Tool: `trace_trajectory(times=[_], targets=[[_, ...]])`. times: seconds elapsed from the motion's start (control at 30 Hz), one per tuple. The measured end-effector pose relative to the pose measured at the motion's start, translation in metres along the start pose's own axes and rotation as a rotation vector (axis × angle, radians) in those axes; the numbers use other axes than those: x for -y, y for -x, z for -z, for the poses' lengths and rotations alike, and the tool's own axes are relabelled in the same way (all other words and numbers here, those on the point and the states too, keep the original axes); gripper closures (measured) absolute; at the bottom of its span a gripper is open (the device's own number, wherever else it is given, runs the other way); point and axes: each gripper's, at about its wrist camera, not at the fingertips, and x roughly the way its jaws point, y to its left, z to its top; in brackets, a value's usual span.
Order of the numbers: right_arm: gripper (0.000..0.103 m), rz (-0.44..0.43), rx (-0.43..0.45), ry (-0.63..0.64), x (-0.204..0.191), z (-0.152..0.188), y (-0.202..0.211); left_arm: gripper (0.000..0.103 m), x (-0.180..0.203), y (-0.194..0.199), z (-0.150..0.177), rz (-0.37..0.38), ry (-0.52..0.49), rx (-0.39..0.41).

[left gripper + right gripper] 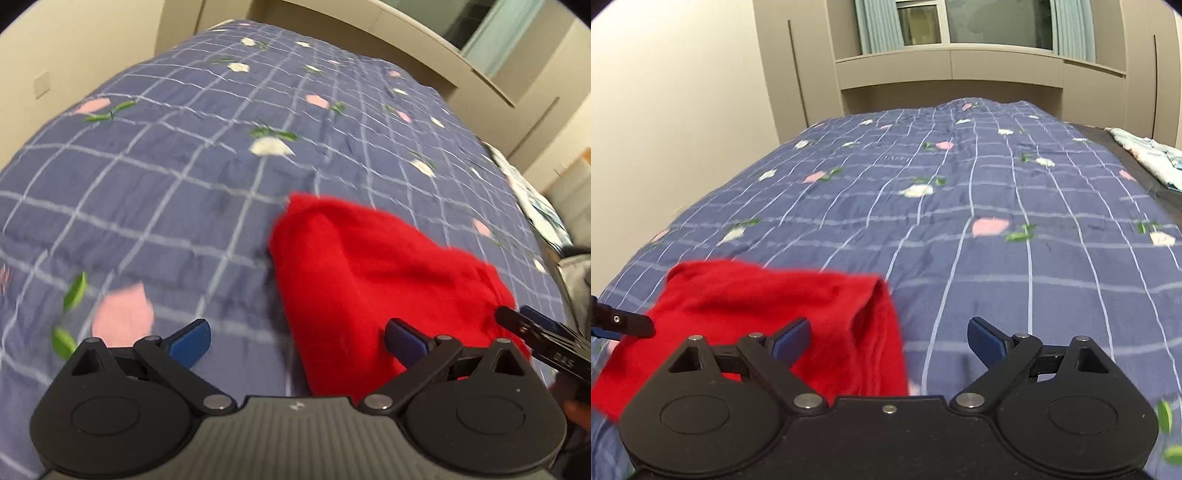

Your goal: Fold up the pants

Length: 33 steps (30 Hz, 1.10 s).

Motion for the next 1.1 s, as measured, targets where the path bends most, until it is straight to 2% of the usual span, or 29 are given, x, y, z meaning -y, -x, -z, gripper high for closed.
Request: trace_trajectory(times=[0.1,0.17,0.23,0.43,0.57,0.67,0.77,0.87,1.1], targets=[[0.01,0.024,-0.05,0.018,-0.001,0.017,0.002,0.001,-0.002,-0.005,0.011,-0.022,-0.005,-0.006],[0.01,0.032,-0.075,-0.013,0.002,0.025,-0.001,0.0,0.001,-0.008,0.014,-0.041,-0.042,0.003],[0.009,0.033,-0.068,-0.032,0.002,0.028,0.0,0.0,0.006,-0.008,0.014,-0.058,-0.065,0.0],[0.008,0.018,-0.041,-0.027,-0.007,0.025,0.018,0.001,0.007,0.005,0.02,-0.053,-0.015,-0.02],[0.006,0.027,-0.102,-0.028,-0.005,0.039,0.013,0.001,0.012,0.001,0.031,-0.077,-0.057,-0.001],[0.005,0.02,-0.093,-0.051,-0.003,0.044,0.012,0.001,0.015,0.0,0.031,-0.093,-0.075,-0.004],[0.004,0.02,-0.093,-0.041,-0.005,0.04,0.015,0.001,0.015,0.004,0.027,-0.084,-0.049,-0.019],[0.001,-0.031,-0.068,-0.039,-0.004,0.034,0.021,0.001,0.016,0.012,0.025,-0.055,-0.03,-0.036],[0.001,-0.173,-0.065,-0.033,0.001,0.009,0.007,0.0,0.038,0.008,0.021,0.013,-0.128,-0.044]])
